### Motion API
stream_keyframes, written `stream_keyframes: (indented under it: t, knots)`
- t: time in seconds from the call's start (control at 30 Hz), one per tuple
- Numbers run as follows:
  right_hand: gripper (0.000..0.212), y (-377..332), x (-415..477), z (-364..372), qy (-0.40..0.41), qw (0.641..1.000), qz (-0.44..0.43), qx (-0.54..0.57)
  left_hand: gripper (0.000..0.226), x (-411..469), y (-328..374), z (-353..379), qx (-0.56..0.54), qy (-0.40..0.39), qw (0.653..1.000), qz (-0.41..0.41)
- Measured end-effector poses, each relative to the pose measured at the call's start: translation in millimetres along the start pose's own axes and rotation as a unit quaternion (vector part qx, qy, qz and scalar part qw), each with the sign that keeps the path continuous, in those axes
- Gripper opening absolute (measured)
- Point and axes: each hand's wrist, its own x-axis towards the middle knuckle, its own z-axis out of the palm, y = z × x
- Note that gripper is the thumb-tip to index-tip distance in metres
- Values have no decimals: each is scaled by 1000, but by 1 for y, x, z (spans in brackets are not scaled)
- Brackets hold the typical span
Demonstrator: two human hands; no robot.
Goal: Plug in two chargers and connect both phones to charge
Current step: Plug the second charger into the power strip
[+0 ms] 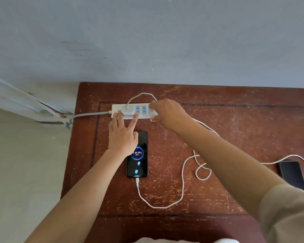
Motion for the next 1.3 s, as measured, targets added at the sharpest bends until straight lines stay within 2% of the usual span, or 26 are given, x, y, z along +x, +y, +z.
stream_keyframes:
  t: [0.13,0.23,0.3,0.43,0.5,0.57,0.67,0.83,1.03,1.17,1.3]
  knots:
    - [39,-3,-11,12,26,999,3,-29,68,1,-1,-2,11,-13,1000,-1]
    - [40,-1,-10,13,28,999,21,-16,67,2,-1,-7,8,-27,1000,0]
    - [42,1,-10,7,33,998,35,30,66,3,-2,-13,20,-46,999,5]
    - [77,4,-25,5,35,992,78,94,63,1,0,-29,17,-96,995,2]
    - [87,7,-44,13,69,981,124,131,60,-10,6,-32,2,-81,997,-15]
    - [86,16,-75,27,112,965,175,162,57,-30,16,-27,1,-34,999,-14]
    - [83,36,-131,53,133,955,230,131,58,-60,38,-10,-24,6,1000,17]
    - [78,75,-231,90,84,931,334,118,60,-92,96,18,-29,-38,991,121]
    - [74,118,-328,100,132,865,463,143,61,-87,181,20,-8,-45,969,245]
    - [72,143,-375,103,164,829,507,168,59,-84,244,13,-11,-25,956,291]
    - [67,179,-406,111,167,813,519,206,59,-93,306,13,-24,-32,956,291]
